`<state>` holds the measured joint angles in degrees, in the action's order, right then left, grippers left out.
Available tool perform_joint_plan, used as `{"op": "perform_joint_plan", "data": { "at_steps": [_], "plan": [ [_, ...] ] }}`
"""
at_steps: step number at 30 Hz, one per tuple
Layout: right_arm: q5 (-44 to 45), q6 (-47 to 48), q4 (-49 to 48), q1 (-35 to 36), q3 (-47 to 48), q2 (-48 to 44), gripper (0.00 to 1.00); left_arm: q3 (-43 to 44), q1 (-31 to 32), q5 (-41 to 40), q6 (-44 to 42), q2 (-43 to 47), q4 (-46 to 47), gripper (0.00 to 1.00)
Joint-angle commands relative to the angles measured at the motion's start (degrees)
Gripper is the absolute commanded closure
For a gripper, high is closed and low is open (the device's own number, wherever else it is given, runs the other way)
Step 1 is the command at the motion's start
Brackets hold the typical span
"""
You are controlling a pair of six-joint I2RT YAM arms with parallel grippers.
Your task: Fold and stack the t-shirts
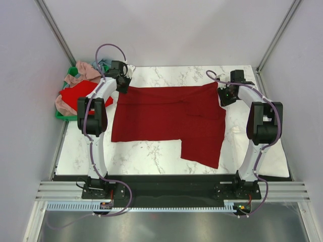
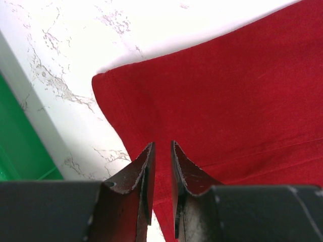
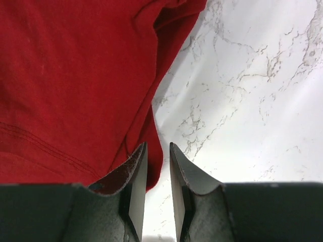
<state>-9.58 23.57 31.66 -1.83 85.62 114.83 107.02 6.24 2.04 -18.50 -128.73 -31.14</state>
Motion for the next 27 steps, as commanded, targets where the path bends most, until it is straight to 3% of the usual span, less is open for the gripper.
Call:
{"op": "perform_joint_plan", "data": {
  "at_steps": [1,21,27],
  "plan": [
    [-0.4,-0.7,-1.5,0.1,0.0,-0.2,0.69,0.6,0.3,0.9,-0.1,2.6,1.8,0.76],
    [0.6,0.1,-0.7,0.2,1.7,4.2,0.68,0.3,0.3,-0.2,-0.6,2.7,1.8,0.76],
    [8.3,-0.2,-1.0,0.8,1.7,5.2,0.69,0.5,0.2,-0.4,-0.7,2.3,1.9,0.75]
  ]
}}
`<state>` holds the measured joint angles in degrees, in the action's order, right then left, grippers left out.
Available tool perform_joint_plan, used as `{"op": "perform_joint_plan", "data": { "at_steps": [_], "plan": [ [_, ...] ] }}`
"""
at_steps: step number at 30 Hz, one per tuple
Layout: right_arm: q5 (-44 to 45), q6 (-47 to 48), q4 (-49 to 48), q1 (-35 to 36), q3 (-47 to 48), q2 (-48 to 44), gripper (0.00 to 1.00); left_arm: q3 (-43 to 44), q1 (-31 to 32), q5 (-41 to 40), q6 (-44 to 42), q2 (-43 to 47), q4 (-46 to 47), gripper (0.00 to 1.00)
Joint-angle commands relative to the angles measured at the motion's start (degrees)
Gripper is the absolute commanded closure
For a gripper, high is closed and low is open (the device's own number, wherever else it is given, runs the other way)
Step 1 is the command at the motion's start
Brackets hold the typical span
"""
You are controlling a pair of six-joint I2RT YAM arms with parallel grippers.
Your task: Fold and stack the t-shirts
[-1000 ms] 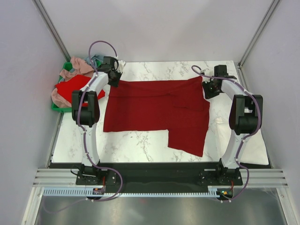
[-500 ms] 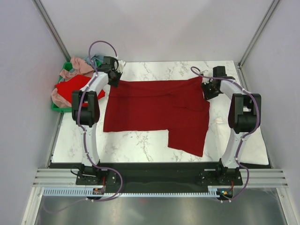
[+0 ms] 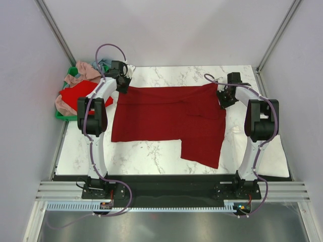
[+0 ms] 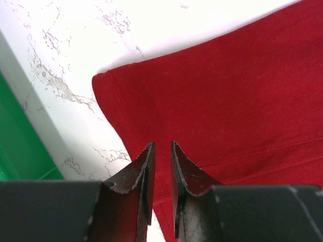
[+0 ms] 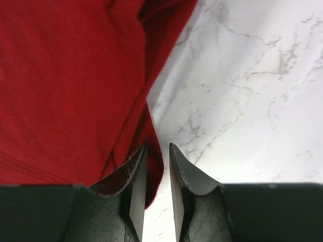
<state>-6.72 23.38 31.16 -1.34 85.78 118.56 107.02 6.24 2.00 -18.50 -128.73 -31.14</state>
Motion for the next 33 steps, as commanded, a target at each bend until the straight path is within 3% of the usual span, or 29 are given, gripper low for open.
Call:
{"op": "perform_joint_plan", "data": {
  "at_steps": [1,8,16,24,33],
  "plan": [
    [7.8,-0.1,-0.6,0.2,1.5,1.5,0.69,0.6,0.3,-0.5,-0.8,2.3,2.0,0.75],
    [11.5,-1.4,-0.7,-1.6,1.3,1.2,0.70,0.6,0.3,-0.8,-1.0,2.0,2.2,0.75],
    [9.3,-4.5,-0.1,-1.7,1.9,-1.9,0.70,1.6,0.2,-0.8,-0.8,1.8,2.4,0.75],
    [6.2,-4.7,0.2,-1.7,8.3,-1.1,0.69,2.5,0.3,-0.2,-0.7,1.4,2.3,0.75],
    [4.3,-5.2,0.7,-1.4,17.5,6.2,0.69,1.3,0.3,-0.9,-0.8,2.1,2.4,0.75]
  ]
}}
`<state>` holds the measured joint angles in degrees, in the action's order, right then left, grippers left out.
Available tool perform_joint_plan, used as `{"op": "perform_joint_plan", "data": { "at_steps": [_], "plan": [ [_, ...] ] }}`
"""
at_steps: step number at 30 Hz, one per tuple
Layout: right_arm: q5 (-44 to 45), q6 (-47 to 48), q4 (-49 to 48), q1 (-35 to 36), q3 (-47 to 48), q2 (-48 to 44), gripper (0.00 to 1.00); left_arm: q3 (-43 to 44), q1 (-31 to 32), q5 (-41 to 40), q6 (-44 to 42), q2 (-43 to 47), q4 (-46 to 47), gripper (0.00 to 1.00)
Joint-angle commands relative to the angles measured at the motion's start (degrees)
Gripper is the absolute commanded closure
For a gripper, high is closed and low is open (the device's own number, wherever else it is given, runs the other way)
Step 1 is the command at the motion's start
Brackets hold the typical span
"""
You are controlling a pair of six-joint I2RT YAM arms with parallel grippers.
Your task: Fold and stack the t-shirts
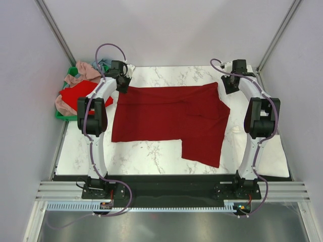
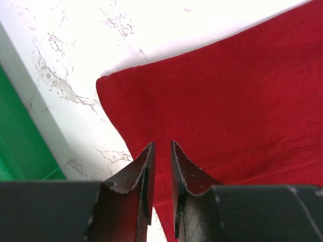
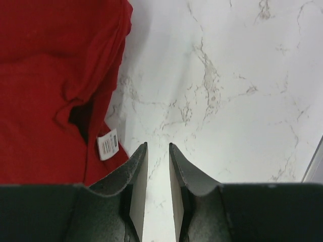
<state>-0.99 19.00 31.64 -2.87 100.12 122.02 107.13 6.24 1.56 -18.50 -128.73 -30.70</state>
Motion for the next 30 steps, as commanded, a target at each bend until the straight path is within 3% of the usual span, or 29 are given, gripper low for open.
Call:
{"op": "perform_joint_plan", "data": {
  "at_steps": [1,30],
  "plan": [
    [-1.8,-0.7,0.6,0.1,3.6,3.7,0.69,1.0,0.3,-0.7,-0.9,2.3,2.0,0.75],
    [-6.6,-0.9,2.3,4.0,4.0,8.1,0.67,0.2,0.4,-1.1,-1.3,2.1,2.0,0.75]
  ]
}}
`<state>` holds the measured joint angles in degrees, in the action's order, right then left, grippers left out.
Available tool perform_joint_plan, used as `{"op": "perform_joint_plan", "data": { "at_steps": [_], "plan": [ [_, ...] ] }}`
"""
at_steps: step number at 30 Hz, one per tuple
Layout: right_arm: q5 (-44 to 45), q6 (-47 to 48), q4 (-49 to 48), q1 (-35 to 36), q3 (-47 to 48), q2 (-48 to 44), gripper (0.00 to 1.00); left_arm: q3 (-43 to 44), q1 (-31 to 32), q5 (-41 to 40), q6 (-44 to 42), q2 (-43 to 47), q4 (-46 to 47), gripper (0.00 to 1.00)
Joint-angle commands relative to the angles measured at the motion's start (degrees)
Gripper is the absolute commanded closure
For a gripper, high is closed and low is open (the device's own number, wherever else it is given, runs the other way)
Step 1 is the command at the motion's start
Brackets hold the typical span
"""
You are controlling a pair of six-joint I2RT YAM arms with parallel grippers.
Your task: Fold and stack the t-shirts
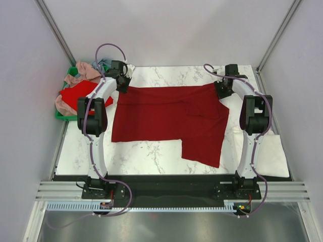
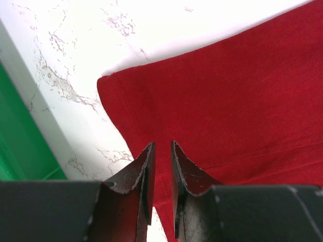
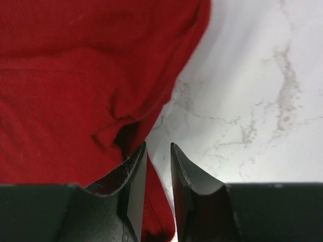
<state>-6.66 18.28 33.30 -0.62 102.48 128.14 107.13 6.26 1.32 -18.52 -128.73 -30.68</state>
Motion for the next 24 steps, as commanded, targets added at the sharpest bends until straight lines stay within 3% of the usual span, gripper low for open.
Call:
{"op": "perform_joint_plan", "data": {
  "at_steps": [1,14,24],
  "plan": [
    [-0.6,0.0,0.7,2.1,1.8,2.1,0.67,0.2,0.4,-0.9,-1.3,2.1,1.9,0.76],
    [11.0,0.8,-0.4,0.9,0.9,1.8,0.69,0.4,0.4,-1.0,-1.3,1.8,1.9,0.76],
    [12.7,0.5,-1.2,-1.3,0.2,0.2,0.69,0.9,0.3,-0.5,-1.2,1.3,2.1,0.76]
  ]
}}
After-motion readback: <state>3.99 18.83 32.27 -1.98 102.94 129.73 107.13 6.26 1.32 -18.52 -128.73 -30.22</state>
